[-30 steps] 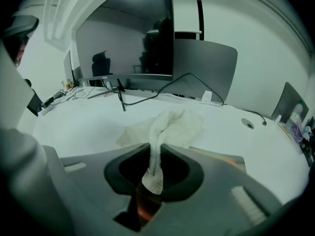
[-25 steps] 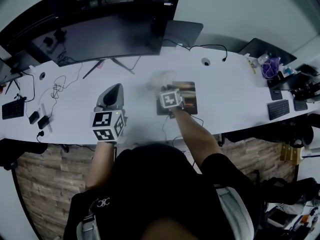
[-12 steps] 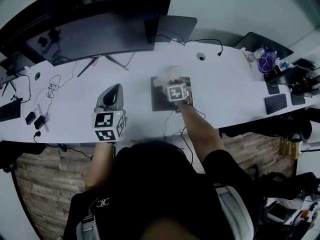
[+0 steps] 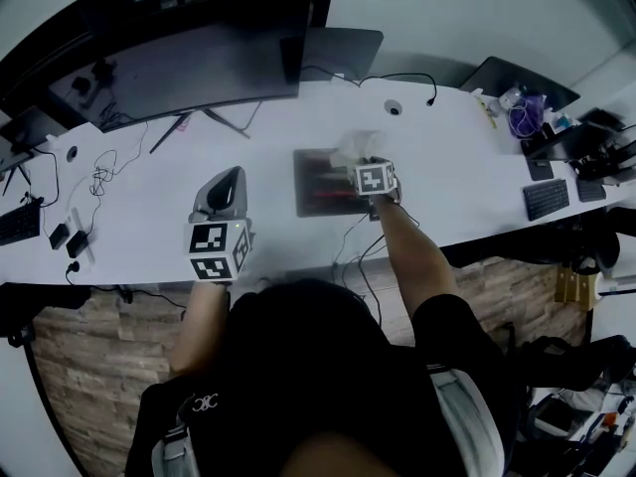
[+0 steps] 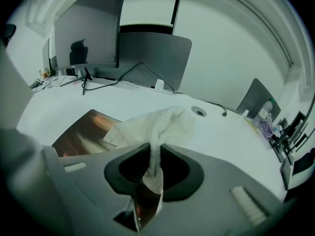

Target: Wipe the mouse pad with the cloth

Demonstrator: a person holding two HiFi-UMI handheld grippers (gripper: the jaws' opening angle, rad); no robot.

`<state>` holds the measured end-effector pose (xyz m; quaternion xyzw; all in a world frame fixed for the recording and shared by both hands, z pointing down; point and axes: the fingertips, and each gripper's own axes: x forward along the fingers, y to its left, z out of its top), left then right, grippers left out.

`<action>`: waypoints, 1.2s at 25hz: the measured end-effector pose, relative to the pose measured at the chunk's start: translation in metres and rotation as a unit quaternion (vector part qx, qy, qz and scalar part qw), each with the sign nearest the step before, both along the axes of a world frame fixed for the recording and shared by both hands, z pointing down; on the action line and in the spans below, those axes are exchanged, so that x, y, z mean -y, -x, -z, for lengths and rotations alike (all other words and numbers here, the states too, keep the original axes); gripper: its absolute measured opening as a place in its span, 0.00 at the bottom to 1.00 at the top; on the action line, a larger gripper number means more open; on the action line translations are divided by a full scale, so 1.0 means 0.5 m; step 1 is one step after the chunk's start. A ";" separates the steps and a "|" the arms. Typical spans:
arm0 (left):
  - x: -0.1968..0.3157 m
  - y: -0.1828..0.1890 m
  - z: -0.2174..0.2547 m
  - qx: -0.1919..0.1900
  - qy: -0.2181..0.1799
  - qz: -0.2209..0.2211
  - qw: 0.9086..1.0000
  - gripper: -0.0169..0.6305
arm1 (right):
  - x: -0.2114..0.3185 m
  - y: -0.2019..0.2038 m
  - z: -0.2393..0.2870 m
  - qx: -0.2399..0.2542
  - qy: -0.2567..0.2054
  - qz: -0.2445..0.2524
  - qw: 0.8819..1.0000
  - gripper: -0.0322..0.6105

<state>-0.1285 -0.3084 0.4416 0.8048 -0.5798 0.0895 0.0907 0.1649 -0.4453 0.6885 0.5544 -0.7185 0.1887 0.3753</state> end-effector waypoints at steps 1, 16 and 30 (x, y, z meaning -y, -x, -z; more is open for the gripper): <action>0.000 -0.002 0.000 0.000 0.000 -0.001 1.000 0.02 | -0.002 -0.003 0.000 0.000 0.000 -0.001 1.000 0.14; -0.004 -0.048 -0.003 -0.003 0.002 -0.031 1.000 0.02 | -0.056 -0.018 -0.003 0.025 0.010 0.014 1.000 0.14; -0.002 -0.121 -0.012 -0.011 0.008 -0.080 0.997 0.02 | -0.159 -0.048 -0.016 0.036 -0.026 0.007 0.999 0.14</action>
